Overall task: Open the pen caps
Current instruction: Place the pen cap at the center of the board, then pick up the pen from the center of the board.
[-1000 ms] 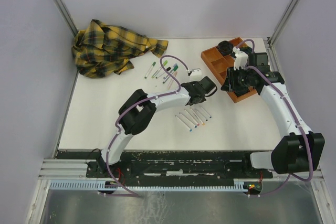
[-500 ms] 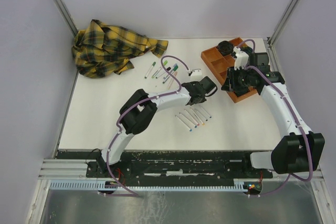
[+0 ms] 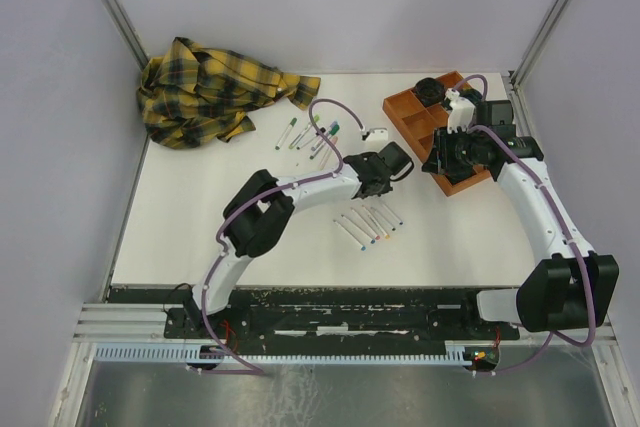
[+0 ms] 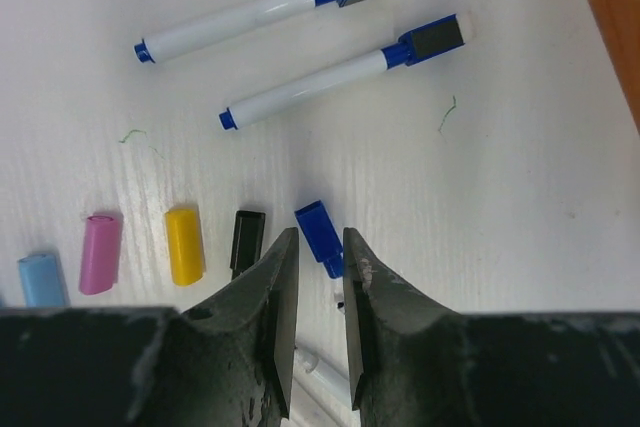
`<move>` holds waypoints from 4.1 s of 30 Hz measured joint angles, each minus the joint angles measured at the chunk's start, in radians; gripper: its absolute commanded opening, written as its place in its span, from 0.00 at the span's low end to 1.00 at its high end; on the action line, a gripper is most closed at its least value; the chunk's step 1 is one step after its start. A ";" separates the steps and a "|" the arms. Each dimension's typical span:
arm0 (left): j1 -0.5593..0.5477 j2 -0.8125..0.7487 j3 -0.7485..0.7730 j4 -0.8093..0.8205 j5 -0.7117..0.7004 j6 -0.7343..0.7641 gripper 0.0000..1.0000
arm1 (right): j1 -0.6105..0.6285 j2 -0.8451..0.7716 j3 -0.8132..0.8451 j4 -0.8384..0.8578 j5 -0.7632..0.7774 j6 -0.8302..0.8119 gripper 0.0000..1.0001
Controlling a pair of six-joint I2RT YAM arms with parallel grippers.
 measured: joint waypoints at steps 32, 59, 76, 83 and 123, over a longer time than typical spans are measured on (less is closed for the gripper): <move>0.266 0.068 0.176 -0.006 0.491 0.932 0.56 | -0.007 -0.002 -0.007 0.000 -0.033 -0.001 0.37; 0.275 0.227 0.365 -0.113 0.585 1.012 0.03 | -0.008 -0.002 -0.009 0.000 -0.043 -0.002 0.37; 0.303 -0.237 -0.274 0.313 0.481 0.879 0.03 | -0.009 -0.002 -0.008 -0.078 -0.310 -0.153 0.36; 0.299 -0.671 -0.705 0.677 0.555 0.695 0.03 | -0.009 -0.002 -0.008 -0.122 -0.462 -0.215 0.36; -0.167 -1.063 -1.492 1.766 0.104 0.328 0.03 | 0.064 -0.178 -0.364 0.731 -0.758 0.375 0.49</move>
